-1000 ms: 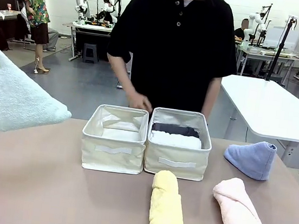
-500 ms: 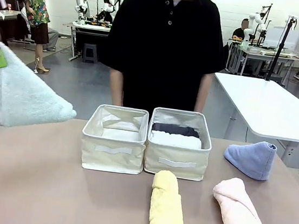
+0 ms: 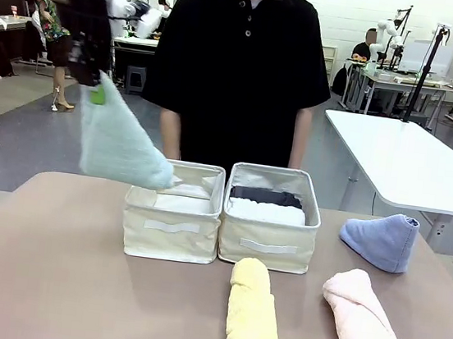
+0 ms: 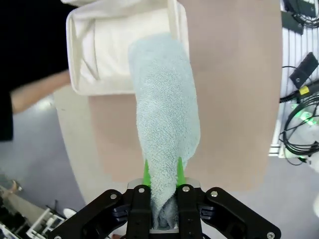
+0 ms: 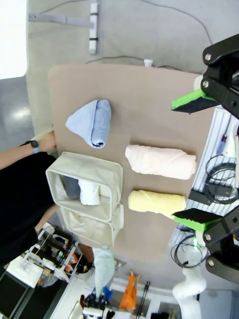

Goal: Sort the towels based on their folding style.
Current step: Pick up one triangle-folded towel and place it in the left Fabric basket.

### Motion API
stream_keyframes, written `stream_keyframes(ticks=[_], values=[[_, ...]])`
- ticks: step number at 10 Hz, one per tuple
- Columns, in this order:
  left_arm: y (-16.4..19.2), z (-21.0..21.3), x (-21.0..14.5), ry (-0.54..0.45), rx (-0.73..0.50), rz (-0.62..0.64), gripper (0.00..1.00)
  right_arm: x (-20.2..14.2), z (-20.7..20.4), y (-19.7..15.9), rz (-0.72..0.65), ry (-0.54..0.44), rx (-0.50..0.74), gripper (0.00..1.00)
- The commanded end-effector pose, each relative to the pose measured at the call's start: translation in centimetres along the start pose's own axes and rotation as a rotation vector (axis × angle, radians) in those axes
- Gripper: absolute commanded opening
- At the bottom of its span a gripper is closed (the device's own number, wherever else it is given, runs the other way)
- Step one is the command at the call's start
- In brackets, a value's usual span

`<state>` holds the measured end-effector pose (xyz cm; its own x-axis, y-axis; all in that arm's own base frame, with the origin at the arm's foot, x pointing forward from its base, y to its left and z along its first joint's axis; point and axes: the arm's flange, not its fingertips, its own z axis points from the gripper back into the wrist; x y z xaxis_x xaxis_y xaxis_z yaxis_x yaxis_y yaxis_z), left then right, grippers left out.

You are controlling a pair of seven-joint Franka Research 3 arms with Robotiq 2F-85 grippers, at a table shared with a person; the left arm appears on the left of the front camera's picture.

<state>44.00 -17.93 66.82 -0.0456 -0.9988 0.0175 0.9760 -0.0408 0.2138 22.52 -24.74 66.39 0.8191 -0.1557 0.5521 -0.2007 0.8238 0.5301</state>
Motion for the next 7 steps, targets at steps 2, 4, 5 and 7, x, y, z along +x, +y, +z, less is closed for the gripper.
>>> stream_keyframes(ticks=[2, 4, 5, 7], values=[[2.4, -0.6, 2.0, -0.008, 0.082, -0.074, 0.17, -0.1, -0.1, -0.1, 0.010, -0.010, 0.020, 1.00], [3.8, -1.6, 4.2, -0.011, 0.099, -0.090, 0.17, -0.1, -0.1, -0.1, 0.010, -0.010, 0.020, 1.00], [4.1, -2.4, 5.1, -0.023, 0.096, -0.093, 0.17, -0.1, -0.1, -0.1, 0.010, -0.010, 0.020, 1.00], [4.7, -4.3, 6.6, -0.034, 0.088, -0.085, 0.17, -0.1, -0.1, -0.1, 0.010, -0.010, 0.020, 1.00]])
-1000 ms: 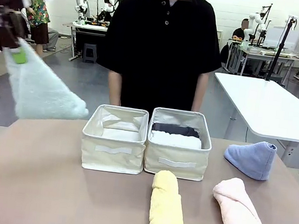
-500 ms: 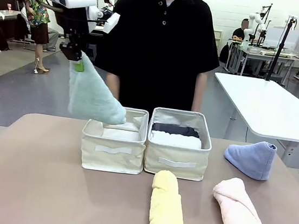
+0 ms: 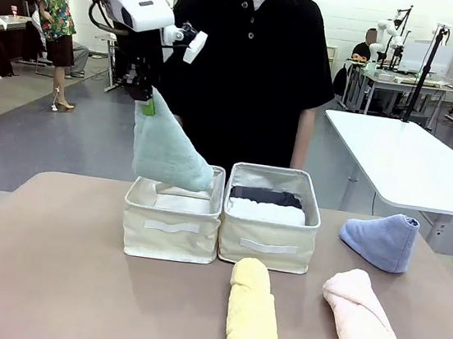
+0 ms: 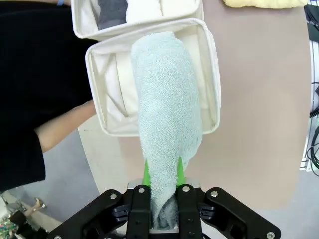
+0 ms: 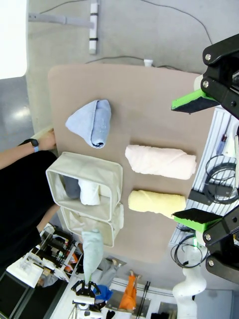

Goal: Sort the towels based on their folding style.
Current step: Pick up one triangle-folded towel and place it in the left Fabric basket.

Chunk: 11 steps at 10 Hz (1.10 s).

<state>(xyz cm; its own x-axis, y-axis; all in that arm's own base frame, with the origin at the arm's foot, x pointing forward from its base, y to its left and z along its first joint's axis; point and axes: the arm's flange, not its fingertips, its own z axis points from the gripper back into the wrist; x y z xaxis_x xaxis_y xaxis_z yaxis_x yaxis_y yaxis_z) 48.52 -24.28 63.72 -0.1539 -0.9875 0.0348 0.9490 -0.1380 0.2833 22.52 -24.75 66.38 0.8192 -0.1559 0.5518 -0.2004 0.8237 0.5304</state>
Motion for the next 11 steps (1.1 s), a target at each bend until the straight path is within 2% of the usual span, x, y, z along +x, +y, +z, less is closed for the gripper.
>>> stream_keyframes(ticks=[1, 6, 11], values=[[0.8, -1.7, 0.7, 0.027, 0.016, 0.011, 0.17, -0.1, -0.1, -0.1, 0.010, -0.010, 0.020, 1.00], [0.5, -7.7, -0.2, 0.048, -0.046, 0.007, 0.17, -0.1, -0.1, -0.1, 0.010, -0.010, 0.020, 1.00], [-2.1, -12.3, -0.1, 0.056, -0.123, 0.008, 0.17, -0.1, -0.1, -0.1, 0.010, -0.010, 0.020, 1.00]])
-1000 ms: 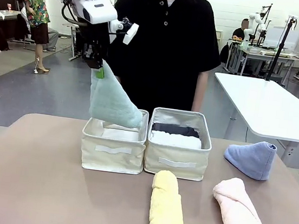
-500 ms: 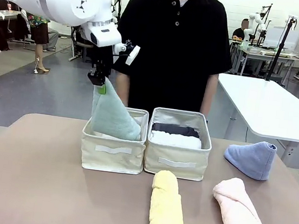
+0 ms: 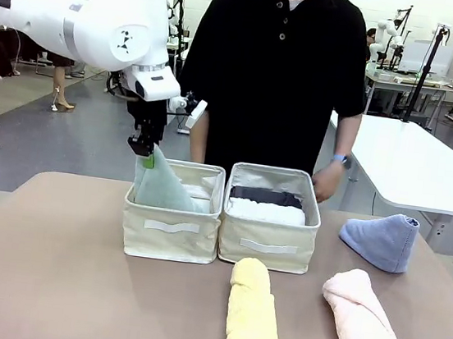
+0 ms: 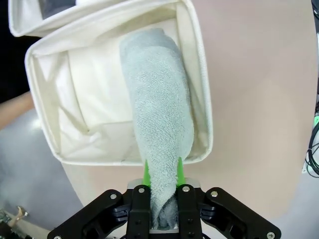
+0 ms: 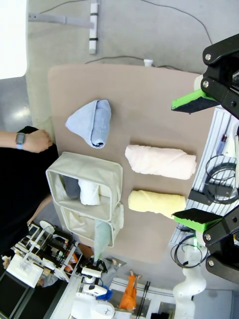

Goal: Sort the towels based on their folding style.
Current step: Pick up one triangle-folded towel and place it in the left Fabric basket.

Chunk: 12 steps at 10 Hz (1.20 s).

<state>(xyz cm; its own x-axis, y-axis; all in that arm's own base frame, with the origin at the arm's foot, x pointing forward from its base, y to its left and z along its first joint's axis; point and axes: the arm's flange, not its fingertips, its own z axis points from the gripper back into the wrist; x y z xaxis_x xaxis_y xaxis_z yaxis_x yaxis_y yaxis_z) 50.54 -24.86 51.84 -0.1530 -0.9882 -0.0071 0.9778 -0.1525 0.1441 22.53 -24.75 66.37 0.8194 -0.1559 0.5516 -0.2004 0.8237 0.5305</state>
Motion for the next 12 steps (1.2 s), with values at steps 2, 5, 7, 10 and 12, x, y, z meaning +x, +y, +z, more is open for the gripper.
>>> stream_keyframes(ticks=[2, 5, 7, 10, 12], values=[[-1.2, -1.7, 0.9, 0.005, 0.002, 0.011, 0.17, -0.1, -0.1, -0.1, 0.010, -0.010, 0.020, 1.00], [-1.4, -3.1, 1.8, 0.011, -0.022, 0.005, 0.17, -0.1, -0.1, -0.1, 0.010, -0.010, 0.020, 1.00], [-1.4, -3.8, 1.8, 0.021, -0.031, 0.006, 0.17, -0.1, -0.1, -0.1, 0.010, -0.010, 0.020, 1.00], [-1.4, -4.4, 1.6, 0.024, -0.034, 0.015, 0.17, -0.1, -0.1, -0.1, 0.010, -0.010, 0.020, 1.00], [-1.4, -4.5, 1.7, 0.024, -0.038, 0.017, 0.75, -0.1, -0.1, -0.1, 0.010, -0.010, 0.020, 1.00]])
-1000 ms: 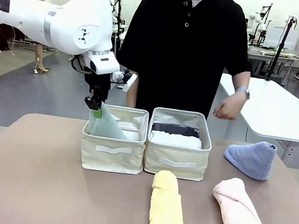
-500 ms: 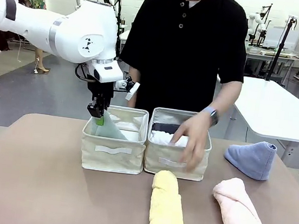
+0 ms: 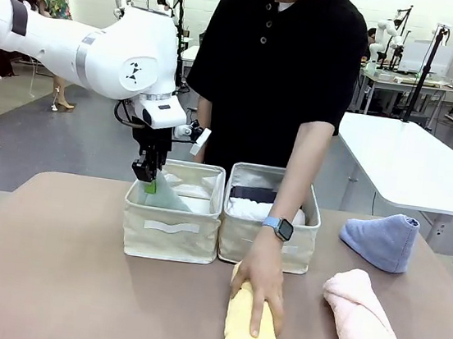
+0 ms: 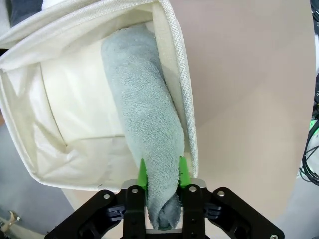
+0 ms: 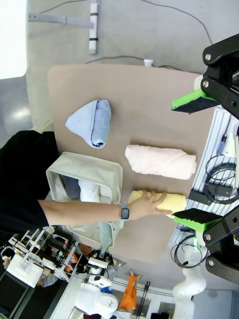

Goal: Sort the towels based on their folding style.
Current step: Pick up one triangle-folded towel and place it in the left Fabric basket.

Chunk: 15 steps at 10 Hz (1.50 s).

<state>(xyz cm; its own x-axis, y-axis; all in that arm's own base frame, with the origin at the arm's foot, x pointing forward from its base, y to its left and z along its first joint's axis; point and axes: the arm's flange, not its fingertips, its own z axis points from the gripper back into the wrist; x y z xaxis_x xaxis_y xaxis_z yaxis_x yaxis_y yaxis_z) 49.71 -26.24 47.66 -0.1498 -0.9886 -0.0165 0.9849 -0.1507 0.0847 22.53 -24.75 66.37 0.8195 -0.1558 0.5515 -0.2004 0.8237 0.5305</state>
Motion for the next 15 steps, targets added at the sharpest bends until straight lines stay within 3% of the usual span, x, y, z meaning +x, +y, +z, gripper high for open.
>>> stream_keyframes(ticks=[1, 2, 11, 13, 15], values=[[-0.2, -0.4, 0.1, 0.010, 0.023, 0.016, 0.91, -0.1, -0.1, -0.1, 0.010, -0.010, 0.020, 1.00], [-0.2, -0.3, 0.1, 0.007, 0.023, 0.020, 1.00, -0.1, -0.1, -0.1, 0.010, -0.010, 0.020, 1.00], [-0.4, 0.3, -0.2, -0.015, 0.025, 0.019, 1.00, -0.1, -0.1, -0.1, 0.010, -0.010, 0.020, 1.00], [-2.9, 5.1, -2.2, -0.126, 0.017, 0.052, 1.00, -0.1, -0.1, -0.1, 0.010, -0.010, 0.020, 1.00], [-9.5, 13.5, -8.7, -0.343, 0.012, 0.042, 1.00, -0.1, -0.1, -0.1, 0.010, -0.010, 0.020, 1.00]])
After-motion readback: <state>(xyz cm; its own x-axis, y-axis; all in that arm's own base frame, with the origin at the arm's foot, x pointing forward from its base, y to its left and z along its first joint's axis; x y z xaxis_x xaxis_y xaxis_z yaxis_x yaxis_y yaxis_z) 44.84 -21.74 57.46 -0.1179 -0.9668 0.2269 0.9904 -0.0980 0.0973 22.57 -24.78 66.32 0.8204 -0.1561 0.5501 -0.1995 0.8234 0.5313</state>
